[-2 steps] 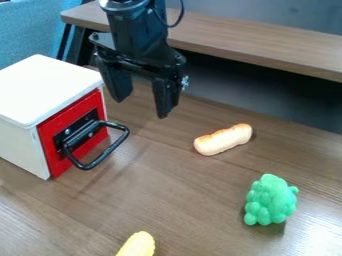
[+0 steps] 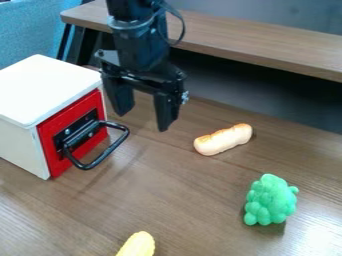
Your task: Open the drawer
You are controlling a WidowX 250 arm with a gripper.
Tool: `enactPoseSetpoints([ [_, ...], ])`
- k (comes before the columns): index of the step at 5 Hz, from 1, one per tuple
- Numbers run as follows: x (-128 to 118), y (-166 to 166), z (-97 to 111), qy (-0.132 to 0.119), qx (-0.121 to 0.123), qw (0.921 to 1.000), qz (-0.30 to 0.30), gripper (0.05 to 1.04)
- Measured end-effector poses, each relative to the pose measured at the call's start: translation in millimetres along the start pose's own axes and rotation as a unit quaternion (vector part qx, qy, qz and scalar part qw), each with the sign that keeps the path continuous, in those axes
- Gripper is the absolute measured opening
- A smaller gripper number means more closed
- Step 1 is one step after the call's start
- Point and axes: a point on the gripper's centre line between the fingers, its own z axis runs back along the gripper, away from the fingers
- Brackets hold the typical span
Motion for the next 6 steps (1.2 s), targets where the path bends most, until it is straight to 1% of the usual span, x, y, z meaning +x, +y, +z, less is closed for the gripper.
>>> enactPoseSetpoints([
  [1, 7, 1, -18, 0.016, 0.002, 0.9999, 0.001, 0.999],
  [2, 13, 14, -34, 0.030, 0.021, 0.9993, 0.011, 0.999],
  [3, 17, 26, -52, 0.037, 0.045, 0.9983, 0.005, 0.999],
  [4, 17, 44, -66, 0.051, 0.061, 0.9968, 0.013, 0.999],
  [5, 17, 57, -71, 0.050, 0.071, 0.9960, 0.022, 0.999],
  [6, 17, 68, -81, 0.041, 0.063, 0.9966, 0.035, 0.999],
])
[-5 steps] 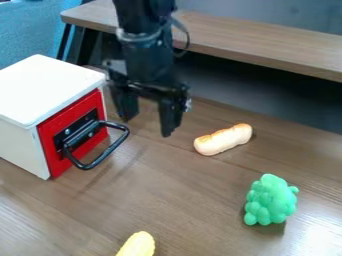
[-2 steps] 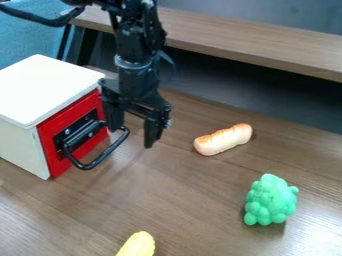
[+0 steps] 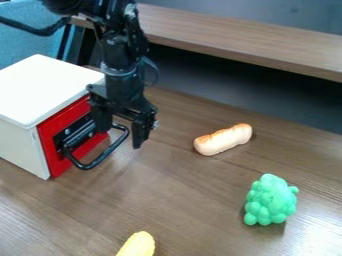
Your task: Open the drawer
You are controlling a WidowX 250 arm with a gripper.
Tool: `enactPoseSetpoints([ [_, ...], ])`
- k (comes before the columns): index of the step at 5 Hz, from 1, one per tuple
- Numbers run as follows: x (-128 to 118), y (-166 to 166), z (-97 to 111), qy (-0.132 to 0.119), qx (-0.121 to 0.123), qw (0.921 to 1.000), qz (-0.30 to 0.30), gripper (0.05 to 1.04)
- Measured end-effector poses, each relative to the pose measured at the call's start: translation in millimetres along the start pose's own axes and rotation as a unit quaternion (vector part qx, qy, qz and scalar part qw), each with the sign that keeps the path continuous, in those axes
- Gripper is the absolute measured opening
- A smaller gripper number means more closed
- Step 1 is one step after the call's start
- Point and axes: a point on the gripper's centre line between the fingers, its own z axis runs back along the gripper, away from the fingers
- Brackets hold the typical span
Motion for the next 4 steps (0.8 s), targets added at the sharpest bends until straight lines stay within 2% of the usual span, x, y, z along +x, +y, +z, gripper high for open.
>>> enactPoseSetpoints([
  [2, 0, 4, -23, 0.011, 0.005, 0.9999, 0.001, 0.999],
  [4, -2, -9, -36, 0.021, -0.017, 0.9996, -0.003, 0.999],
])
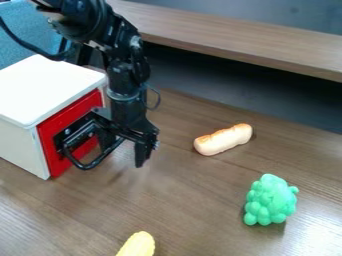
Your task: Open the drawer
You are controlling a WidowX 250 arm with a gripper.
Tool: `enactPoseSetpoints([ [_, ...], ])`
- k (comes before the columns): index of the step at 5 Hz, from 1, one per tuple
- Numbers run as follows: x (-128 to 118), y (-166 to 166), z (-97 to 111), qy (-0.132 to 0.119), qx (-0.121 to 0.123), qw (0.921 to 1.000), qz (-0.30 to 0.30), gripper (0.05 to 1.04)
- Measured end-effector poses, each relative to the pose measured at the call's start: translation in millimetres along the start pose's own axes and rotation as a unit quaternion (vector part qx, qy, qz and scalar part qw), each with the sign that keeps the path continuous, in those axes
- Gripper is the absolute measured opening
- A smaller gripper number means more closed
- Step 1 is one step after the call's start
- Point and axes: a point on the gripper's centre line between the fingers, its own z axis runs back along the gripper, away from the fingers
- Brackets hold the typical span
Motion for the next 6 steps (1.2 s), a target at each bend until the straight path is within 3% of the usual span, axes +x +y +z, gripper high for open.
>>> enactPoseSetpoints([
  [1, -1, -11, -3, -0.004, -0.025, 0.9996, -0.011, 0.999],
  [3, -13, -47, -11, -0.007, -0.105, 0.9935, -0.043, 0.999],
  [4, -16, -61, -11, -0.012, -0.124, 0.9908, -0.053, 0.999],
  [6, -19, -89, -7, -0.013, -0.135, 0.9861, -0.095, 0.999],
])
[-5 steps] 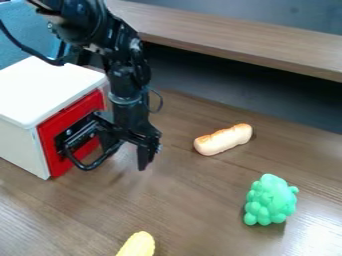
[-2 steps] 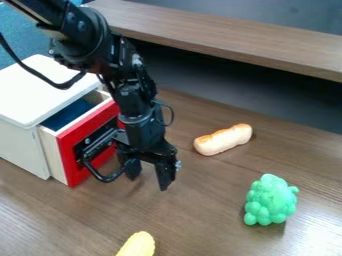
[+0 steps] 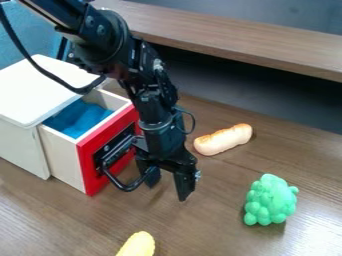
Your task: Open the drawer
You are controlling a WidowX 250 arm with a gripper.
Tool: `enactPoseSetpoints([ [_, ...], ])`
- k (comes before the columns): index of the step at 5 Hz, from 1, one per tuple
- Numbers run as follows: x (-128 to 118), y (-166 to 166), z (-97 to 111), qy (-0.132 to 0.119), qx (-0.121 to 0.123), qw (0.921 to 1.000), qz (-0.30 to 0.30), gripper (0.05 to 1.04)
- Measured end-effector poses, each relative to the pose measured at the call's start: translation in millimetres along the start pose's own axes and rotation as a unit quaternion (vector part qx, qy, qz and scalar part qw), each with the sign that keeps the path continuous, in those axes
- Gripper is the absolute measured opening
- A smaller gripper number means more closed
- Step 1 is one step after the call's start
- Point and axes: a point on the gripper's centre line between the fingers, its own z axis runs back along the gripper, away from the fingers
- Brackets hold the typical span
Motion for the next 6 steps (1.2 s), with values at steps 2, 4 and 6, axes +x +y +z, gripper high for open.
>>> enactPoseSetpoints([
  [2, 0, -15, 1, 0.003, -0.008, 0.9999, -0.012, 0.999],
  [4, 2, -32, 6, -0.004, -0.021, 0.9993, -0.029, 0.999],
  [6, 1, -31, 29, 0.002, 0.045, 0.9989, -0.011, 0.999],
])
